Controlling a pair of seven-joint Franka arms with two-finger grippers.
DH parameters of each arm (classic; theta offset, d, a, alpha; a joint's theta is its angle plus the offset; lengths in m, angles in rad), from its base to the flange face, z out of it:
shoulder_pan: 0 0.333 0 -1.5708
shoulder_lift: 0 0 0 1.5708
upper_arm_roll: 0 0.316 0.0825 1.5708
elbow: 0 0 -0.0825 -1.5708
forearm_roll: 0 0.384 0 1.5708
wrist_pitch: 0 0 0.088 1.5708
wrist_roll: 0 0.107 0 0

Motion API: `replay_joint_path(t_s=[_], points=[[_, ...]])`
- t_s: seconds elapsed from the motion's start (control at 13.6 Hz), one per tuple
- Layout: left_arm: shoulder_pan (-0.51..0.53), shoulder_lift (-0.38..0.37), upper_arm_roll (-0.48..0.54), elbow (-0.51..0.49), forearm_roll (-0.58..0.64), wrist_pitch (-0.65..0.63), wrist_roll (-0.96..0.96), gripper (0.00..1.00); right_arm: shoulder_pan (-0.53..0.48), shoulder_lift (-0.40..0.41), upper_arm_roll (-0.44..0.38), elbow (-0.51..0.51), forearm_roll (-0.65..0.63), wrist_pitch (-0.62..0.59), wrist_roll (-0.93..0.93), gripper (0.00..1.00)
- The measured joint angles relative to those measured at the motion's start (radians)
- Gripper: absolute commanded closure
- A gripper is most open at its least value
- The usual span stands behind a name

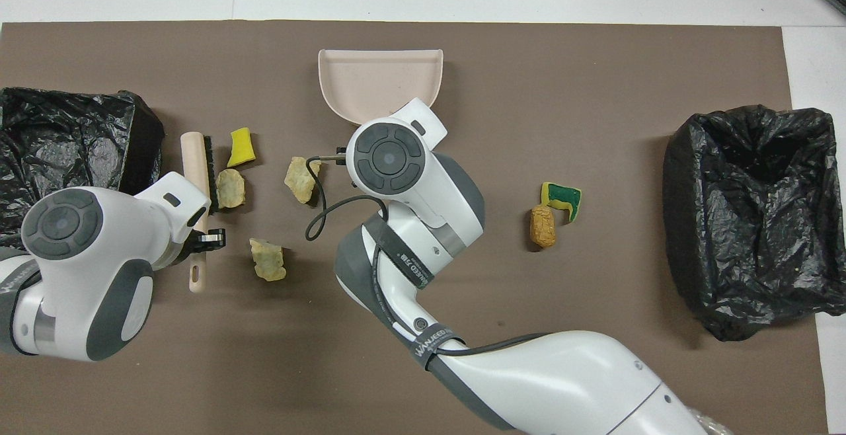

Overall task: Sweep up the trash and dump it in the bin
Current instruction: 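Lower the dustpan with the right gripper while the left gripper positions the brush, then sweep the paper and sponge pieces into the dustpan with the left gripper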

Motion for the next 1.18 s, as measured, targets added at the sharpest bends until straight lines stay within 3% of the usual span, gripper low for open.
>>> replay_joint_path(t_s=[0.44,0.88,1.18], points=[[0.002,0.027,-0.013,-0.001,0.001,0.0,0.0,1.0,-0.051,-0.093,0.0,-0.044,0.02,-0.246,-0.589,1.0],[-0.082,0.048,-0.028,-0.001,0.001,0.004,0.001,1.0,-0.083,-0.142,0.0,-0.194,0.055,-0.209,-1.206,1.0],[-0.142,0.057,-0.031,0.0,-0.009,0.014,0.0,1.0,-0.078,-0.154,0.005,-0.251,0.055,-0.142,-1.29,1.0]])
